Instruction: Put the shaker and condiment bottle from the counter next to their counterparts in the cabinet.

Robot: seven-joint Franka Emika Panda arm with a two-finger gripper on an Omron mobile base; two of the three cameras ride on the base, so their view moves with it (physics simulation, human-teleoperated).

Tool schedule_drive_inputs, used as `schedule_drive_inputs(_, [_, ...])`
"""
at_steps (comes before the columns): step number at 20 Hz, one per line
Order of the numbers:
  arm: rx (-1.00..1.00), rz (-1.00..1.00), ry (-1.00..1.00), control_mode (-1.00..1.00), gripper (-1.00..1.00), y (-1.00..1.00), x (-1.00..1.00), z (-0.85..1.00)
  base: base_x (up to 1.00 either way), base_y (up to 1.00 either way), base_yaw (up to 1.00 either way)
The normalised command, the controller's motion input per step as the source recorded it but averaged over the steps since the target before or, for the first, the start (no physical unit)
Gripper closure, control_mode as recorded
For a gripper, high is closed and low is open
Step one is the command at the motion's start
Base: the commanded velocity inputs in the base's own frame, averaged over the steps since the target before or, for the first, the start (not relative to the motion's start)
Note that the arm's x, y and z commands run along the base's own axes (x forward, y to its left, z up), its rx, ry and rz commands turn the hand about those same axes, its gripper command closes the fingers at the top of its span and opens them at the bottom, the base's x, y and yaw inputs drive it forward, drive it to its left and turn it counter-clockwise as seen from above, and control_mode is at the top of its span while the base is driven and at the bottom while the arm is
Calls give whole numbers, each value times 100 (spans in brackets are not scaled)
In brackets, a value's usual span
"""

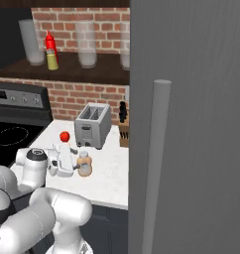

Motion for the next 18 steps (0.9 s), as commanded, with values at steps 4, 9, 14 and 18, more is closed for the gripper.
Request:
schedule_drive_inputs(4, [0, 0, 1, -100, -100, -23, 0, -18, 0, 0, 0])
schedule_drive_inputs(9, [0, 0, 0, -100, -100, -20, 0, -16, 0, 0, 0])
schedule_drive_inputs(14, [0, 0, 0, -100, -100, -14, 0, -13, 0, 0, 0])
schedule_drive_inputs(18, [0, 0, 0, -100, -100, -8, 0, -13, 0, 0, 0])
